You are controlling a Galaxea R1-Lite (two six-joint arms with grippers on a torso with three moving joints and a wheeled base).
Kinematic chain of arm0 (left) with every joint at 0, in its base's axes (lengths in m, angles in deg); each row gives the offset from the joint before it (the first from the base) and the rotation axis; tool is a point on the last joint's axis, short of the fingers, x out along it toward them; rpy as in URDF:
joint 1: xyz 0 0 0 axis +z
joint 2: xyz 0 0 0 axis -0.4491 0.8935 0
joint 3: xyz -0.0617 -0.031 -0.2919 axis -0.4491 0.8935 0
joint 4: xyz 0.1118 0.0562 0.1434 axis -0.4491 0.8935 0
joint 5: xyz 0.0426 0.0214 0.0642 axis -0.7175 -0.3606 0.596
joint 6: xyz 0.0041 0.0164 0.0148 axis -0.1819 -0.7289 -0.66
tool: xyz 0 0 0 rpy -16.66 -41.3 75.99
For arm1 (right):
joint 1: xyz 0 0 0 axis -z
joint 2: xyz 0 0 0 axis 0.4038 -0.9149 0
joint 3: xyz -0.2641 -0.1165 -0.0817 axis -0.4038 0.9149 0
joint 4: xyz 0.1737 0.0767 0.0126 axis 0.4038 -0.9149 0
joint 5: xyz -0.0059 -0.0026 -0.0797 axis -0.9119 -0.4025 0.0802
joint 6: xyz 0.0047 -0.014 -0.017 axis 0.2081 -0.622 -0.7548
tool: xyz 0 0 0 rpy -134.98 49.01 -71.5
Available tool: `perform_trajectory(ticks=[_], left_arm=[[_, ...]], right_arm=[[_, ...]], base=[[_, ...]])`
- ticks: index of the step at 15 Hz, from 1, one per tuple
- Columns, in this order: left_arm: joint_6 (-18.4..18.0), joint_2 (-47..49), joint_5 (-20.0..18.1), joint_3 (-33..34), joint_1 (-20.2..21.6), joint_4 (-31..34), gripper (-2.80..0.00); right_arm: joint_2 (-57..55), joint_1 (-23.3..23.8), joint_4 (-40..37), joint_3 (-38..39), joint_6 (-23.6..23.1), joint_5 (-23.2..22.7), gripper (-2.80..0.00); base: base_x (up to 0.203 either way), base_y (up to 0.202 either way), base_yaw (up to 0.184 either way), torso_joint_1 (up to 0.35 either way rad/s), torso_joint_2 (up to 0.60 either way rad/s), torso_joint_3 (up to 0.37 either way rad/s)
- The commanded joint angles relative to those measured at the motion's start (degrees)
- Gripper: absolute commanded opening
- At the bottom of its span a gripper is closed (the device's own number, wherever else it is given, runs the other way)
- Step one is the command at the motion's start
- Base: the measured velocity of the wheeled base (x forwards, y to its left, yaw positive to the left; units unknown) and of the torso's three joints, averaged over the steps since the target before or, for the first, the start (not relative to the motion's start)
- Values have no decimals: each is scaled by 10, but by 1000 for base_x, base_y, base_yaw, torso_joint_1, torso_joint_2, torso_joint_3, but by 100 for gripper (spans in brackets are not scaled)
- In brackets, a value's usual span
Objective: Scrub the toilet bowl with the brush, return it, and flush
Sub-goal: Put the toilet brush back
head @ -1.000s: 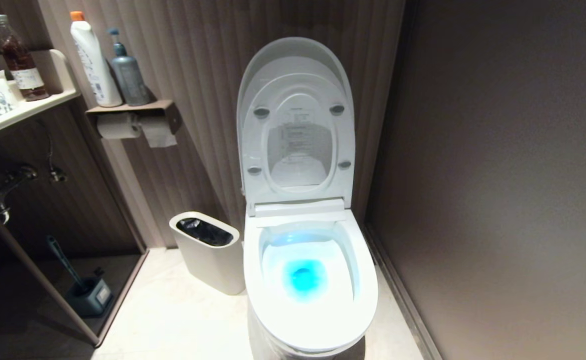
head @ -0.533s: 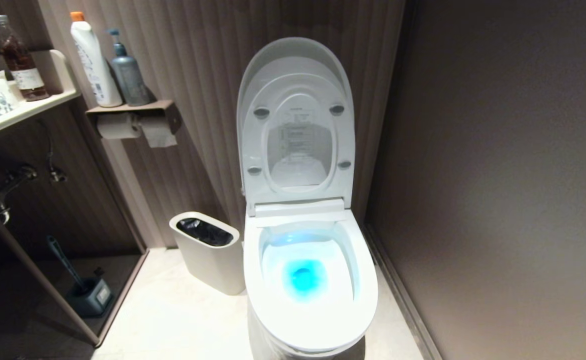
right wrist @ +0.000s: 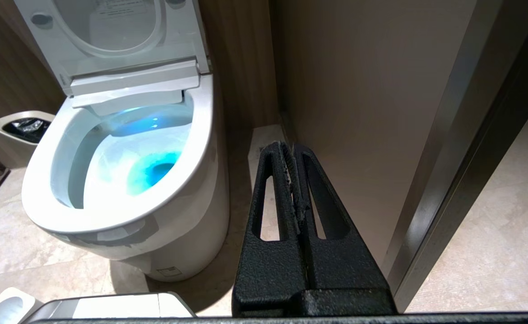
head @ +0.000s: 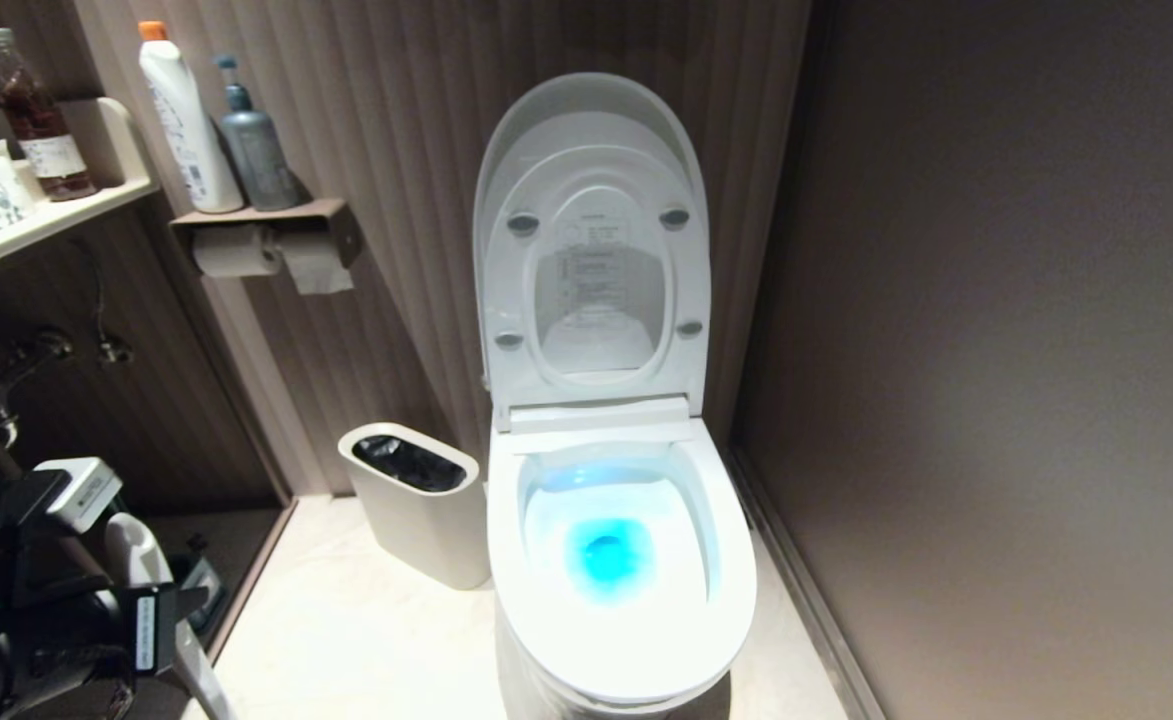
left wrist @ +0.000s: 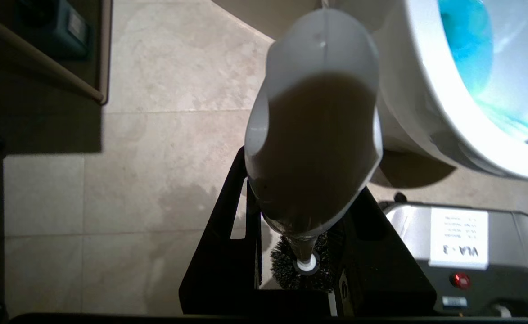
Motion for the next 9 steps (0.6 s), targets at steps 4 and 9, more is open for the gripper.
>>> perform_trajectory(ticks=[4,9], left_arm=[[2,203,34,11,-7,-211,-280],[19,327,29,64,-48,-382,-280]], right_arm=[[0,0,0,0,1,0,-280],[0,0,0,0,0,0,-280]], base=[[0,0,0,0,0,0],[0,0,0,0,0,0]])
